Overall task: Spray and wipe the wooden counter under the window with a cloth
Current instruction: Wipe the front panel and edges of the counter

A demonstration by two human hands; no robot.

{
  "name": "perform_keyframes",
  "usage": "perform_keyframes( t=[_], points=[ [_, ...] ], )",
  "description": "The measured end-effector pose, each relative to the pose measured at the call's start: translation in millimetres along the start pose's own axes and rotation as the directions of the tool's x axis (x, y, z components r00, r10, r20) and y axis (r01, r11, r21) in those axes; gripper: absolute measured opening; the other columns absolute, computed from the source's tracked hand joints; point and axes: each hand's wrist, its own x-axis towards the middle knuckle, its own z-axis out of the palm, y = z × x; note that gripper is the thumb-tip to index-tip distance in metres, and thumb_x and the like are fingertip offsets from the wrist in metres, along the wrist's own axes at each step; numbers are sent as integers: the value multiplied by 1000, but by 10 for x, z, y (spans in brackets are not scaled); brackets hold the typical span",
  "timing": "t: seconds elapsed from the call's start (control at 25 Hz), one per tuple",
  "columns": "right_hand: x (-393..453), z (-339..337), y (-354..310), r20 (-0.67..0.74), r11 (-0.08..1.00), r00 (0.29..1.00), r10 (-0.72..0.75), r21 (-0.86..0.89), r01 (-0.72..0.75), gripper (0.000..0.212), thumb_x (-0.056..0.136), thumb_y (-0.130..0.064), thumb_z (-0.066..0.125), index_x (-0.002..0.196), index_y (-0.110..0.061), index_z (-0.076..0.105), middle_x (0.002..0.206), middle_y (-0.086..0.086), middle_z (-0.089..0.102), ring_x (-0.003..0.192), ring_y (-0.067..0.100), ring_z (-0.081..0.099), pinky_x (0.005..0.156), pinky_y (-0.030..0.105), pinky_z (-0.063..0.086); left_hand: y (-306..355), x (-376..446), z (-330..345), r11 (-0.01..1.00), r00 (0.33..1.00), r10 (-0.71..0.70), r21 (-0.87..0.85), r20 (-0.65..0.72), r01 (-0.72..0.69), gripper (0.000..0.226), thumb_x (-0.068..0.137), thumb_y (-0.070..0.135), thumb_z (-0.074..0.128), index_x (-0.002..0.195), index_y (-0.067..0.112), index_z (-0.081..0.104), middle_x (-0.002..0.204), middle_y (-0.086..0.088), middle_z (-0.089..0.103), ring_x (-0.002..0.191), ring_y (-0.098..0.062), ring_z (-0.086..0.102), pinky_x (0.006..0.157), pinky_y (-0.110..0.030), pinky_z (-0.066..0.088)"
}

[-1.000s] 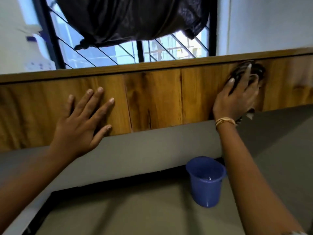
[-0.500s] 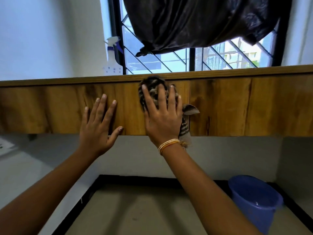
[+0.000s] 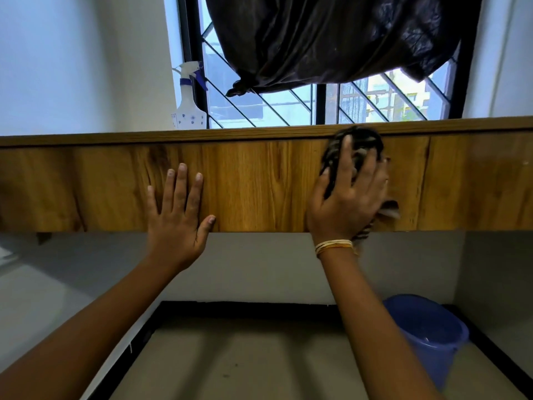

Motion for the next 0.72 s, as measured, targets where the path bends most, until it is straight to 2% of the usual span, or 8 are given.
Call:
perform_keyframes(
  t=[0.08, 0.12, 0.2, 0.24, 0.28, 0.48, 0.64, 0.72],
  points=[
    [-117, 42, -231, 73, 978, 976, -203, 62, 199, 53, 93, -37, 52, 145, -26, 45, 146, 17, 48, 137, 41, 39, 112, 53, 29, -5, 16, 3, 1000, 1000, -11, -4, -8, 11, 72, 96, 54, 23, 154, 14, 8, 162, -13, 1, 149, -30, 3, 117, -58, 6],
    [-167, 41, -287, 117, 935, 929, -350, 101, 340, 54, 92, -37, 53, 144, -28, 46, 145, 16, 49, 137, 41, 40, 112, 53, 29, 5, 21, 0, 1000, 1000, -15, -4, -13, 15, 72, 96, 53, 24, 154, 14, 7, 162, -13, 1, 149, -30, 3, 117, -59, 6],
    [-186, 20, -259, 180, 791, 770, -612, 164, 590, 53, 92, -39, 53, 144, -32, 47, 145, 13, 50, 138, 39, 41, 112, 52, 30, 46, 34, -14, 1000, 999, -28, -8, -20, 28, 72, 96, 53, 24, 154, 13, 7, 162, -14, 0, 149, -31, 2, 116, -60, 7],
    [-146, -1, -193, 194, 738, 712, -674, 183, 649, 52, 93, -40, 52, 144, -33, 47, 145, 12, 50, 138, 37, 41, 112, 51, 31, 88, 39, -15, 999, 999, -43, -6, -24, 43, 72, 96, 52, 24, 154, 13, 7, 162, -15, 0, 149, -32, 2, 115, -61, 8],
    [-83, -18, -103, 193, 732, 706, -682, 184, 656, 52, 93, -42, 52, 144, -33, 48, 145, 12, 50, 138, 36, 41, 112, 50, 32, 143, 45, -14, 998, 997, -67, -2, -35, 67, 72, 96, 52, 25, 154, 13, 7, 161, -16, 2, 149, -33, 3, 114, -63, 10],
    [359, -122, 592, 50, 945, 944, -326, -6, 326, 52, 93, -44, 50, 143, -28, 49, 146, 16, 48, 136, 40, 41, 108, 53, 36, 447, 314, -103, 991, 987, -131, -12, -95, 130, 69, 93, 52, 31, 154, 27, 11, 158, -18, 12, 141, -36, 19, 104, -60, 24],
    [491, -163, 760, -33, 998, 999, -27, -64, 25, 54, 97, -41, 47, 148, -22, 42, 149, 18, 43, 139, 40, 37, 110, 54, 34, 591, 481, -177, 999, 991, 0, -37, -133, -5, 68, 92, 45, 40, 153, 27, 17, 157, -19, 18, 138, -35, 23, 101, -54, 29],
    [519, -174, 676, -12, 996, 999, -51, -74, 50, 54, 99, -42, 46, 148, -20, 41, 151, 19, 41, 140, 41, 34, 112, 55, 31, 687, 553, -219, 999, 987, 19, -34, -160, -25, 66, 92, 40, 42, 153, 24, 21, 156, -20, 23, 137, -34, 25, 99, -51, 30]
  ],
)
